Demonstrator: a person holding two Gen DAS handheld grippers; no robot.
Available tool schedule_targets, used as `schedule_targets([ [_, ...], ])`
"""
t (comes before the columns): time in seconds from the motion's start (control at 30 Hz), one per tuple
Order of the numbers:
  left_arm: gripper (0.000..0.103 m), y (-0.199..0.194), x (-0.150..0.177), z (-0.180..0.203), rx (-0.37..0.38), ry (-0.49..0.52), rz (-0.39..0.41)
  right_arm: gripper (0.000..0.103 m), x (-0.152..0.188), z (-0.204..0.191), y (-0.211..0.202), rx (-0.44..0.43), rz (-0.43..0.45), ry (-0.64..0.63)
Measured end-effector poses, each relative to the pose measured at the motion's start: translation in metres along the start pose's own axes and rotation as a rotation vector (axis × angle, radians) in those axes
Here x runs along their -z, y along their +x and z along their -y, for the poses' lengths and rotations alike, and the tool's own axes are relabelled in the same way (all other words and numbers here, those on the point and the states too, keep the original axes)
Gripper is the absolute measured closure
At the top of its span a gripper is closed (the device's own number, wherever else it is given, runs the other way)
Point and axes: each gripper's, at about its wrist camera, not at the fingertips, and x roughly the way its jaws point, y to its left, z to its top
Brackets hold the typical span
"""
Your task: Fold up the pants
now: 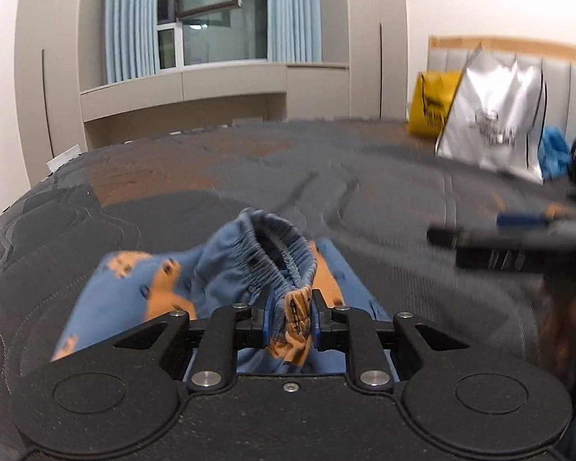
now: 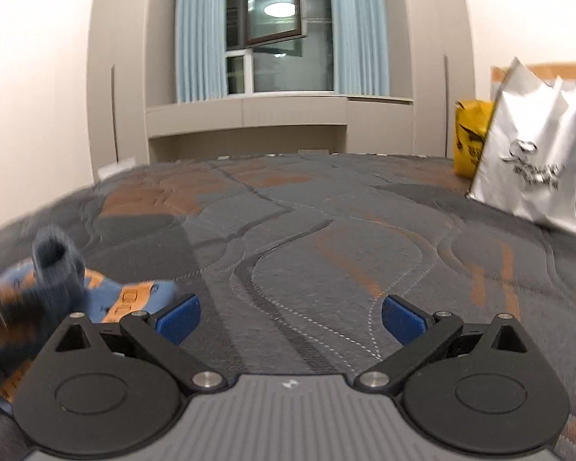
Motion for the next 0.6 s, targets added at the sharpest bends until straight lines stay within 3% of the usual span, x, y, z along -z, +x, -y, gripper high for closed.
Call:
schedule_targets([
  [0.1, 0.073, 0.006, 0.003, -0.003, -0.001, 0.002, -0.007, 0.0, 0.002, 0.008, 0.0, -0.021, -0.006, 0.019],
  [0.17, 0.054, 0.004, 0.003, -0.003, 0.01, -0.003, -0.012, 0.0, 0.003, 0.008, 0.002, -0.023, -0.021, 0.021],
  [0.27, 0.034, -0.002, 0.008, 0.002, 0.001, 0.005, -0.006, 0.0, 0.002, 0.005, 0.003, -0.04, -0.017, 0.028],
  [0.4, 0.022, -0.014, 0.012, 0.008, -0.027, 0.046, 0.02, 0.0, 0.001, -0.001, 0.008, -0.043, -0.029, 0.024],
  [0.5, 0.013, -0.019, 0.023, 0.014, -0.115, 0.176, 0.057, 0.0, 0.001, 0.001, 0.01, -0.047, -0.041, 0.04],
  [0.6, 0.014, -0.017, 0.033, 0.019, -0.197, 0.308, 0.046, 0.0, 0.001, 0.004, 0.014, -0.045, -0.061, 0.068],
])
